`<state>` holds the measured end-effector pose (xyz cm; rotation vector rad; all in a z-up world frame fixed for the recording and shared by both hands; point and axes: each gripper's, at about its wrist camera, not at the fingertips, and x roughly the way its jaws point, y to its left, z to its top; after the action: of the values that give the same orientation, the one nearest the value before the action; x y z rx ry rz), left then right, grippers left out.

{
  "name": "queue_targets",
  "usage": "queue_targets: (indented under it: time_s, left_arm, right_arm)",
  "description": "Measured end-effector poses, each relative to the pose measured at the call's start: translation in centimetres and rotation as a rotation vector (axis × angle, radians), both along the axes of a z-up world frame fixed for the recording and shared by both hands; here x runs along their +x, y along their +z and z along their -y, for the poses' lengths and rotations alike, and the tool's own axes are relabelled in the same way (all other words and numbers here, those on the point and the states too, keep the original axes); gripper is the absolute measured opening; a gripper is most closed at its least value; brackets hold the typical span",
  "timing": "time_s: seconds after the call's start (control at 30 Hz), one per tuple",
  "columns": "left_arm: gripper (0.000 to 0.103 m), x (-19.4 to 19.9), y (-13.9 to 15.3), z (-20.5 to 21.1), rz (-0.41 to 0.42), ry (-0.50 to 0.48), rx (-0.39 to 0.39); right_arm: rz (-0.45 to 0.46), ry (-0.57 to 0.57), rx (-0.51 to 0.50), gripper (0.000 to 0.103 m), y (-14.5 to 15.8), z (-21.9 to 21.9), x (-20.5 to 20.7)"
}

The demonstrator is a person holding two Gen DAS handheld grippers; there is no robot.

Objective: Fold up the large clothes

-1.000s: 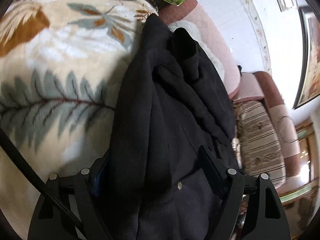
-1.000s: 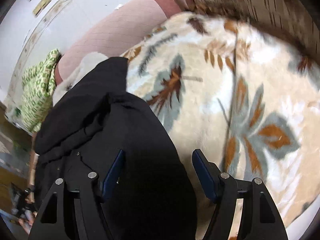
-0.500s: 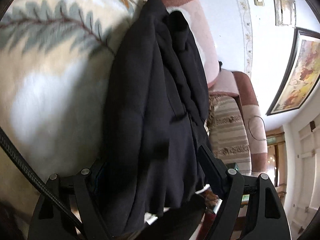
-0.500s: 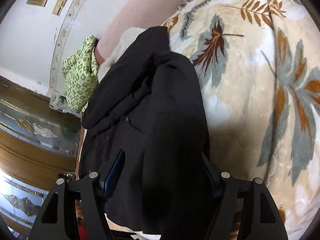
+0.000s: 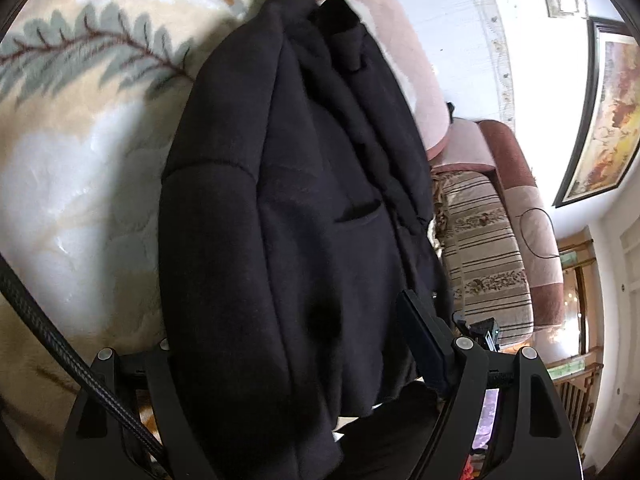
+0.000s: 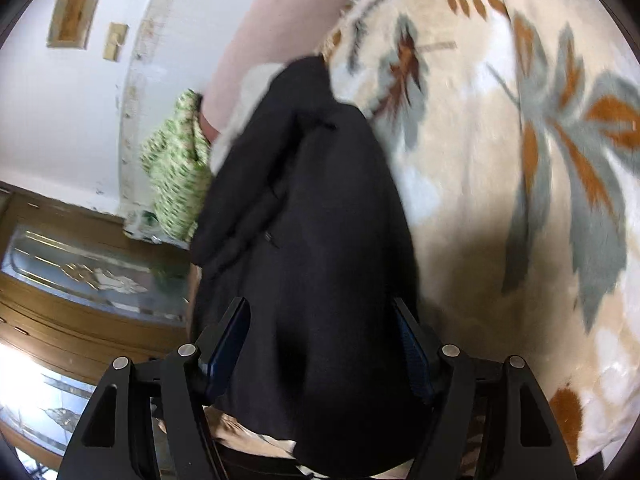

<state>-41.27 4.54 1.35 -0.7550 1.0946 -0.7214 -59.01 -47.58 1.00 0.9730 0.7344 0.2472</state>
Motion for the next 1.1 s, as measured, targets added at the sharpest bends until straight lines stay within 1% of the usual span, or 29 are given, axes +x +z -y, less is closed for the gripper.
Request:
queue_targets:
  time_s: [0.1,0.27,0.33,0.37,0.43,0.47,0.5,0.53,0.57,0.6,0.63,0.67,0.73,0.8,0.87,0.93,1.0,1.03,1.1]
  left_arm:
    - [0.080,-0.5,0.2,0.8,0.036,-0.017,0.035]
    - [0.079,-1.0,0.0,1.6,0.058,-0.039,0.056]
    - [0.079,-0.9,-0.1,1.9,0.055,-0.030,0.062]
    - [0.079,-0.9,0.0,2.1,0.053,-0.019,0.074]
    - [0.079,-1.2,0.2,2.6,0.054,0.006,0.111]
    - [0.075,-1.5,0.3,2.8,0.055,0.025,0.136]
    - [0.056,-1.8,0.6,3.0,0.057,0.057,0.200]
    - [0.044,-2.1,0.9,3.3,0.057,0.083,0.281]
    - [0.033,-2.3,1.2,3.5,0.059,0.093,0.318]
    - [0.023,-2.5,1.9,3.4,0.067,0.103,0.321]
    - [0.021,-2.7,2.5,3.3,0.077,0.109,0.325]
    - [0.018,-3.1,3.8,3.1,0.105,0.119,0.336]
    - [0.016,-3.8,6.3,3.0,0.162,0.128,0.333]
    - [0.015,-5.0,9.3,3.2,0.234,0.141,0.359]
    - [0.014,-6.3,10.9,3.5,0.277,0.150,0.375]
    - [0.014,-7.2,11.1,3.1,0.290,0.155,0.390]
    - [0.014,-8.4,9.9,2.6,0.286,0.156,0.416]
    - [0.014,-8.6,9.1,2.4,0.276,0.160,0.430]
    - [0.014,-8.6,7.2,1.8,0.238,0.165,0.445]
  right_arm:
    - [0.002,0.010,-0.068,0.075,0.5,-1.5,-0.4]
    - [0.015,0.026,-0.198,0.075,1.3,-4.0,-0.9]
    - [0.009,0.032,-0.271,0.075,1.6,-4.9,-0.7]
    - [-0.008,0.030,-0.322,0.074,1.6,-5.6,-0.3]
    - [-0.045,0.022,-0.421,0.069,1.3,-6.6,0.5]
    - [-0.062,0.012,-0.477,0.062,1.1,-7.2,0.6]
    - [-0.068,-0.003,-0.526,0.050,1.3,-7.8,0.6]
    - [-0.067,-0.013,-0.547,0.042,1.4,-8.1,0.5]
    - [-0.067,-0.029,-0.570,0.030,1.7,-8.2,0.4]
    - [-0.063,-0.042,-0.569,0.022,2.0,-8.1,0.3]
    - [-0.054,-0.049,-0.557,0.019,2.3,-7.9,0.0]
    - [-0.033,-0.056,-0.525,0.017,2.9,-7.4,-0.4]
    - [0.023,-0.064,-0.469,0.016,4.5,-6.8,-1.5]
    - [0.083,-0.069,-0.416,0.015,6.5,-6.3,-2.5]
    - [0.128,-0.060,-0.378,0.015,7.7,-6.5,-3.2]
    - [0.158,-0.049,-0.356,0.015,8.5,-7.3,-3.3]
    - [0.168,-0.036,-0.354,0.015,8.2,-8.0,-4.0]
    - [0.160,-0.035,-0.364,0.015,7.9,-8.2,-4.1]
    - [0.120,-0.040,-0.401,0.015,6.4,-8.1,-4.2]
